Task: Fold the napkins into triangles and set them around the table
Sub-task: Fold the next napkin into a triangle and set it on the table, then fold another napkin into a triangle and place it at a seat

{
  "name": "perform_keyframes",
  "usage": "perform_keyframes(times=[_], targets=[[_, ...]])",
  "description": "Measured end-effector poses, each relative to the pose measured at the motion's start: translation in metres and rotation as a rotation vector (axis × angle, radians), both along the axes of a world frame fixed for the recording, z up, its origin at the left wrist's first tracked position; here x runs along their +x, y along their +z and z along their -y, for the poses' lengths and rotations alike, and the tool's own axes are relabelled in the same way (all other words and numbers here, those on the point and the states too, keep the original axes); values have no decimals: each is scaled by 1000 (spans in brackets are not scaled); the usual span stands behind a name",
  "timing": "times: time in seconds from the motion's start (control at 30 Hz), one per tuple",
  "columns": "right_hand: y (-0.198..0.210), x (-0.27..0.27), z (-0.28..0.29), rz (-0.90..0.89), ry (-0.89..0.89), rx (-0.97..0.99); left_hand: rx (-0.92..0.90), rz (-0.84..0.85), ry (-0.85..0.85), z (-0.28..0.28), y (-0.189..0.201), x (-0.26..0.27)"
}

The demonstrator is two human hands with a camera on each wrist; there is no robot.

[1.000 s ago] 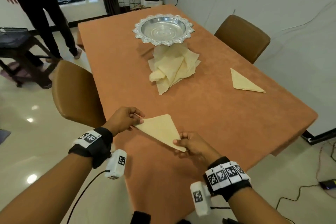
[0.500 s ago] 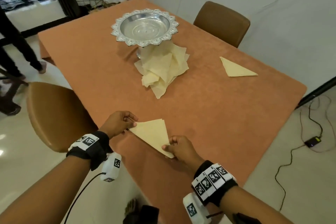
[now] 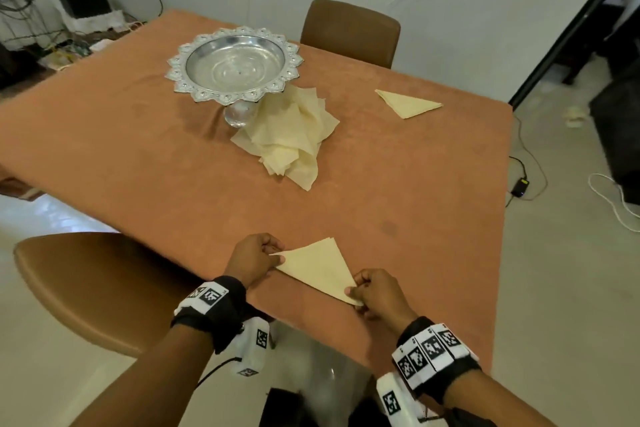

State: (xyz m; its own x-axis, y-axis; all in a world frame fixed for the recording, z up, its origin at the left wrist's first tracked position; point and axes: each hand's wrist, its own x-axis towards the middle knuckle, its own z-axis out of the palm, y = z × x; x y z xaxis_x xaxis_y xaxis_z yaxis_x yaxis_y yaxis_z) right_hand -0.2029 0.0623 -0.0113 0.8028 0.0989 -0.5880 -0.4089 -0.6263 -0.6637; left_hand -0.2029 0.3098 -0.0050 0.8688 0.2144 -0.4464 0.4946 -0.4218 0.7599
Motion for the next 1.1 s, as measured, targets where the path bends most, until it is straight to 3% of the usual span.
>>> perform_keyframes(times=[0.6, 0.77, 0.9, 1.1], targets=[[-9, -14, -6, 69, 84, -188, 201, 40, -93, -13, -17, -15], [8, -9, -6, 238, 200, -396, 320, 3, -2, -17, -7, -12], [43, 32, -5, 395, 234, -495, 365, 92, 82, -27, 19, 19], [75, 146, -35, 587, 385, -460, 467, 218, 57, -34, 50, 100]])
